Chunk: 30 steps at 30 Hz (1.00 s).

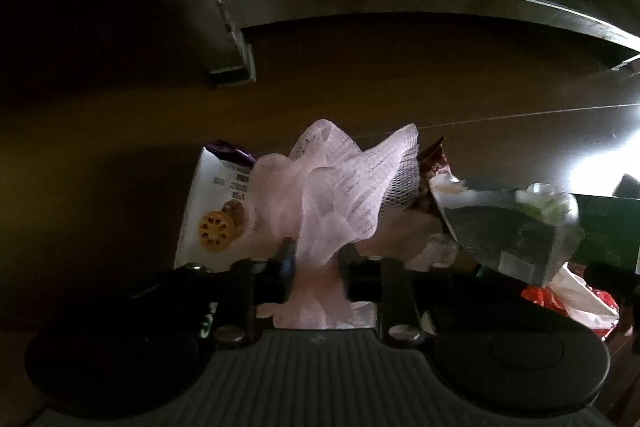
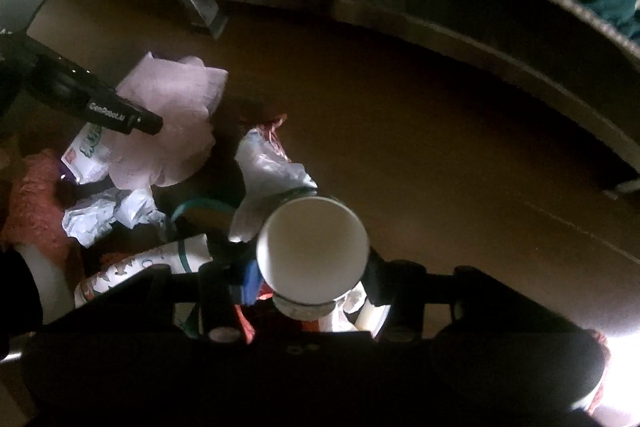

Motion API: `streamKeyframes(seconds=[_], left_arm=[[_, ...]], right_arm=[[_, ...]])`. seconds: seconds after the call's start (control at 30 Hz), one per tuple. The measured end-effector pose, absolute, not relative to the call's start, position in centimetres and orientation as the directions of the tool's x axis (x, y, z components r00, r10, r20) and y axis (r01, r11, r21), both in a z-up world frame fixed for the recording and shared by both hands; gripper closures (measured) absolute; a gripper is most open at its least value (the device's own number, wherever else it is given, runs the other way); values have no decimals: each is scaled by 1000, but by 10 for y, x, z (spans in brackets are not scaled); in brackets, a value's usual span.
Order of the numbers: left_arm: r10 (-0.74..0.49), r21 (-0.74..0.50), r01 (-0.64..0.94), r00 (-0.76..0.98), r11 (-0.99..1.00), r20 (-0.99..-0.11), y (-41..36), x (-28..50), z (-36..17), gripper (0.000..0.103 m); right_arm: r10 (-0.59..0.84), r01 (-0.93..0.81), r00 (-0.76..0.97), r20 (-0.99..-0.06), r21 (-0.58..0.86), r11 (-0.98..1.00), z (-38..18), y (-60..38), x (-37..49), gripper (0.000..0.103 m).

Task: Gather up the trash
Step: 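Close the left gripper on the pink mesh puff and lift it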

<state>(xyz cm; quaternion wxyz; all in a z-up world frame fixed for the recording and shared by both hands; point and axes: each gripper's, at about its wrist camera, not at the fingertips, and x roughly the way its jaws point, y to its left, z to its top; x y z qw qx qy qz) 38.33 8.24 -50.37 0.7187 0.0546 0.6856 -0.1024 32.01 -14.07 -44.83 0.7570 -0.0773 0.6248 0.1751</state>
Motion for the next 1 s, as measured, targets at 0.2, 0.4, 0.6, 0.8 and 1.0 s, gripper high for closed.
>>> streamKeyframes(seconds=[0.2, 0.4, 0.6, 0.8, 1.0], left_arm=[[-98, -83, 218, 56, 972, -994, 82, 377, -473, 88], [-128, -101, 221, 110, 970, -986, 86, 374, -419, 89], [-170, -113, 242, 229, 964, -958, 88, 366, -330, 92], [-201, -131, 218, 338, 967, -920, 87, 351, -244, 92], [-153, -92, 210, 293, 973, -944, 79, 341, -254, 91]], right_arm=[[131, -384, 186, -974, 51, 922, -423, -140, 314, 57], [123, -382, 254, -959, 18, 924, -370, -147, 302, 57], [161, -369, 351, -922, 22, 929, -294, -162, 279, 57], [194, -339, 445, -875, 36, 940, -225, -177, 249, 56], [180, -335, 465, -867, 16, 942, -216, -191, 223, 56]])
